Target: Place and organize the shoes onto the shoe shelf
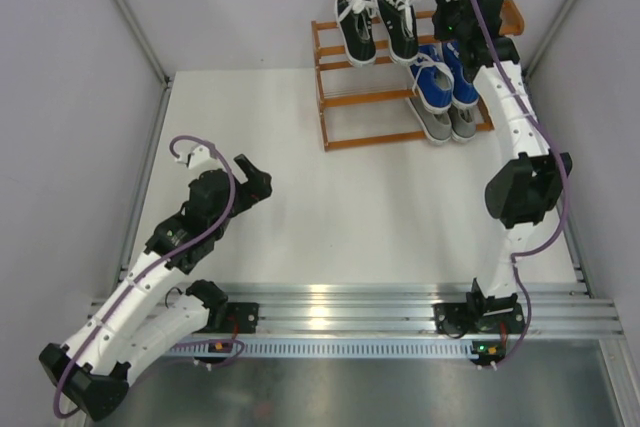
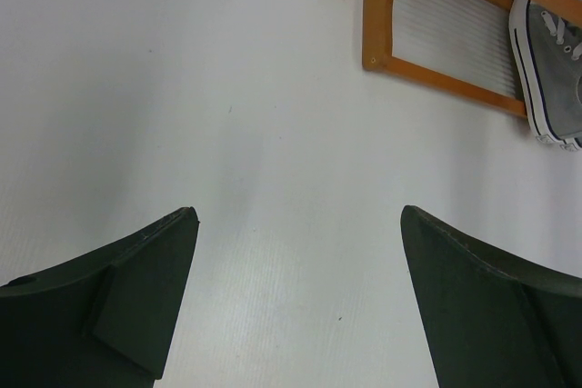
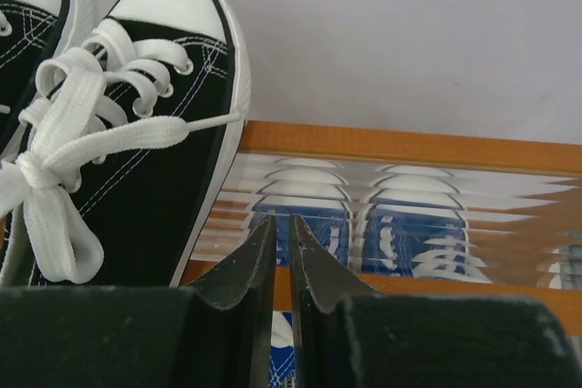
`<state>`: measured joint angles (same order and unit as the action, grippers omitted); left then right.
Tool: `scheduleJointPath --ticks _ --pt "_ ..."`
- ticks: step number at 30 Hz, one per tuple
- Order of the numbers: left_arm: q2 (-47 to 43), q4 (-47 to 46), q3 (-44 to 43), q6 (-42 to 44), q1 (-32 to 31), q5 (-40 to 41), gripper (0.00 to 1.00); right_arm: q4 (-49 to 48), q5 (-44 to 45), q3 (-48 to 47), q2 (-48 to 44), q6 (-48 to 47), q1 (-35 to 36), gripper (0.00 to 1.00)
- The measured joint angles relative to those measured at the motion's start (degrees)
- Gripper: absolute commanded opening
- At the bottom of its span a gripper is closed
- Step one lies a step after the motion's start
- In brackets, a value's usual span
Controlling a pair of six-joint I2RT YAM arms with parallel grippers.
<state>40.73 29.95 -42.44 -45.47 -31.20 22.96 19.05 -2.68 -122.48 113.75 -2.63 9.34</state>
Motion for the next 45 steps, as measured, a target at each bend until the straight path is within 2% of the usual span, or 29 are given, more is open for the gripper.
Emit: scheduleJointPath --ticks 17,38,44,45 --pt "-0.13 -0.04 0.0 -0.02 0.0 -0.83 0.98 4.42 -7.04 0.42 1.14 0.04 1.2 0.1" --pt "-0.85 -0.04 0.0 -0.02 0.0 -1.05 0.98 6.97 -7.74 -1.49 2.27 0.94 2.73 0.13" --pt "-0.87 -0.04 0.0 -0.02 0.0 -1.03 0.98 7.28 -7.37 -1.68 2.25 0.74 2.8 0.2" --pt "-0.87 -0.04 0.0 -0.02 0.0 -1.03 0.98 7.28 -7.32 -1.68 2.25 0.7 2.71 0.27"
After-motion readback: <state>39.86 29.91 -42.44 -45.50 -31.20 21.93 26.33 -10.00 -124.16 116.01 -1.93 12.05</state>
